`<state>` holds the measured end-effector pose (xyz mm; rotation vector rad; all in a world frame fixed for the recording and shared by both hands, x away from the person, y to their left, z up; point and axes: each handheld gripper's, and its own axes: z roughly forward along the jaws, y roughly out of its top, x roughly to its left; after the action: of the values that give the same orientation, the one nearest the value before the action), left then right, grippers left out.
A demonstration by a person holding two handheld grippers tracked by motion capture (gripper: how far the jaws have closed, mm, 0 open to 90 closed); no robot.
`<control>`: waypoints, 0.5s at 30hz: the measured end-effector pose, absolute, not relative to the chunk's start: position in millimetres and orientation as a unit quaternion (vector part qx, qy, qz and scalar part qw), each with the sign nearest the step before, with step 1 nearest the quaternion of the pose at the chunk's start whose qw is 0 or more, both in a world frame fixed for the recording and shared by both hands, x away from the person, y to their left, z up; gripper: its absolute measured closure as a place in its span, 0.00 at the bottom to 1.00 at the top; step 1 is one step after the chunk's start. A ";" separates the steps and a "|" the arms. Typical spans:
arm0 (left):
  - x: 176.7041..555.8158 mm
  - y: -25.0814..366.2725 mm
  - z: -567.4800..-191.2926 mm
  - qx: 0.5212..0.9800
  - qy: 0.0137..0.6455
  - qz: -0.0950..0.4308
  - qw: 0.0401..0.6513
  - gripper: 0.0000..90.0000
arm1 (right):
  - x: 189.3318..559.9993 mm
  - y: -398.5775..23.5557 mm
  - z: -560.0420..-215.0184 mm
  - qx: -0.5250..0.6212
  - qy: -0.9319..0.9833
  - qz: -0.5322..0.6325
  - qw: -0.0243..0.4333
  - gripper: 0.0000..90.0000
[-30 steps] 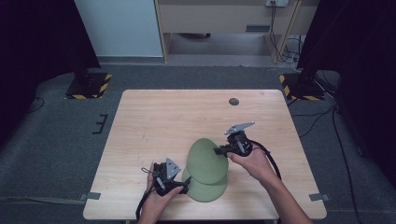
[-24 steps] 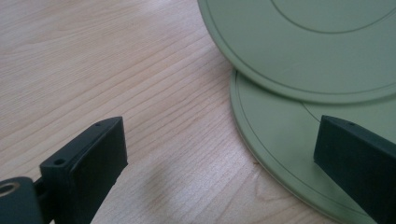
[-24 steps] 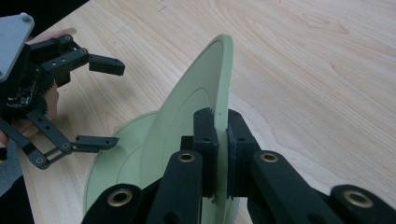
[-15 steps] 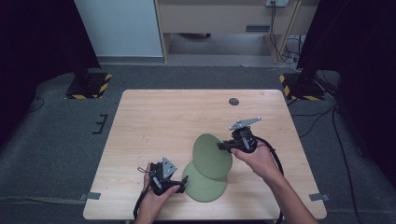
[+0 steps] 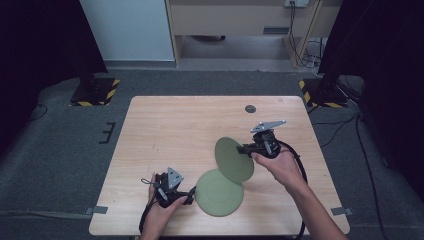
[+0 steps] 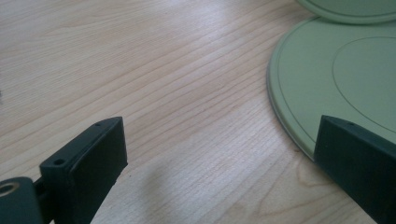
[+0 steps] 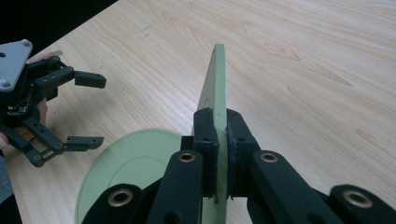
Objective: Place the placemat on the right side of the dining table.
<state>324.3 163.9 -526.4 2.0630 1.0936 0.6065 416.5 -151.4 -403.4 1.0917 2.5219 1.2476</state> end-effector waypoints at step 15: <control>328.0 180.4 -527.0 0.787 0.444 0.238 0.356 0.03 | 423.6 -155.5 -394.3 0.374 0.820 0.426 0.078 0.95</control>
<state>328.0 180.4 -527.0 2.0328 1.1480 0.6136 423.6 -155.5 -394.3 1.1198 2.4561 1.2757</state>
